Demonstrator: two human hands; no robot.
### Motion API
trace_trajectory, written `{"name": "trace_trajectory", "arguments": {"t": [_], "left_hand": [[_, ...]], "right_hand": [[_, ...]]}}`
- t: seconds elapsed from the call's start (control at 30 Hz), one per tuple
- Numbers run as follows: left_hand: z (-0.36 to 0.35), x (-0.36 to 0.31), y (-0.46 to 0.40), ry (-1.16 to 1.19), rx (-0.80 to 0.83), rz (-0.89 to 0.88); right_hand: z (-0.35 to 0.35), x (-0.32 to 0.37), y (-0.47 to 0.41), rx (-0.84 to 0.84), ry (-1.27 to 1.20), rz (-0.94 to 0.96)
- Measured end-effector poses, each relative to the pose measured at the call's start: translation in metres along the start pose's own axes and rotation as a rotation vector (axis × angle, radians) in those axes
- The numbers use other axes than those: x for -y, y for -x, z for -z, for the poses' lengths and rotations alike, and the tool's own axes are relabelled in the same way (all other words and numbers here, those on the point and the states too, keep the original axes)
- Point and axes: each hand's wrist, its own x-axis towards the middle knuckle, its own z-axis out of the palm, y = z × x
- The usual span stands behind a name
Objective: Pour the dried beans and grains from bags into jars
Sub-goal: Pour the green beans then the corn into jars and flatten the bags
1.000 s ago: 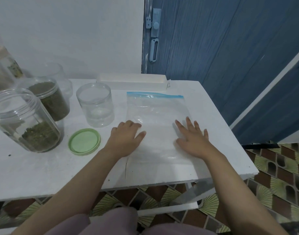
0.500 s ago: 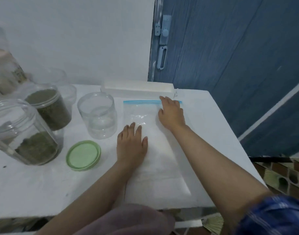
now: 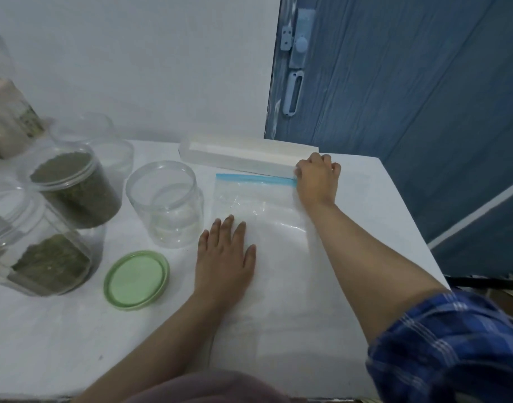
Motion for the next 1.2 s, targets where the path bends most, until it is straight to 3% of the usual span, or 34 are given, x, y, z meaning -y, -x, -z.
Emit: {"name": "trace_trajectory", "arguments": {"t": [0.13,0.3,0.4,0.57,0.7,0.8,0.9,1.03,1.2], "left_hand": [[0.001,-0.001,-0.001,-0.029,0.005,0.003],[0.004,-0.001,-0.003,0.008,0.008,-0.002],[0.003,-0.001,-0.011,0.027,0.010,-0.011],[0.004,-0.010,-0.030,0.053,0.005,-0.071],[0.001,-0.015,-0.032,0.037,-0.029,-0.082],[0.001,-0.013,-0.030,0.030,-0.030,-0.085],[0.002,-0.012,-0.030,0.013,-0.012,-0.079],[0.003,-0.011,-0.031,0.037,0.026,-0.075],[0.014,-0.005,-0.029,0.401,-0.021,-0.068]], "right_hand": [[0.015,-0.004,0.001,-0.308,-0.154,0.095],[0.061,0.001,0.026,-0.469,-0.209,0.127],[0.082,0.008,0.078,-0.372,-0.279,0.091],[0.102,0.017,0.155,-0.026,-0.313,-0.156],[0.102,0.018,0.181,0.191,-0.279,-0.164],[0.094,0.018,0.193,0.232,-0.179,-0.103],[0.100,0.004,0.193,0.309,-0.092,-0.160],[0.111,-0.009,0.199,0.276,-0.021,-0.218],[0.108,-0.013,0.204,0.245,-0.066,-0.168]]}}
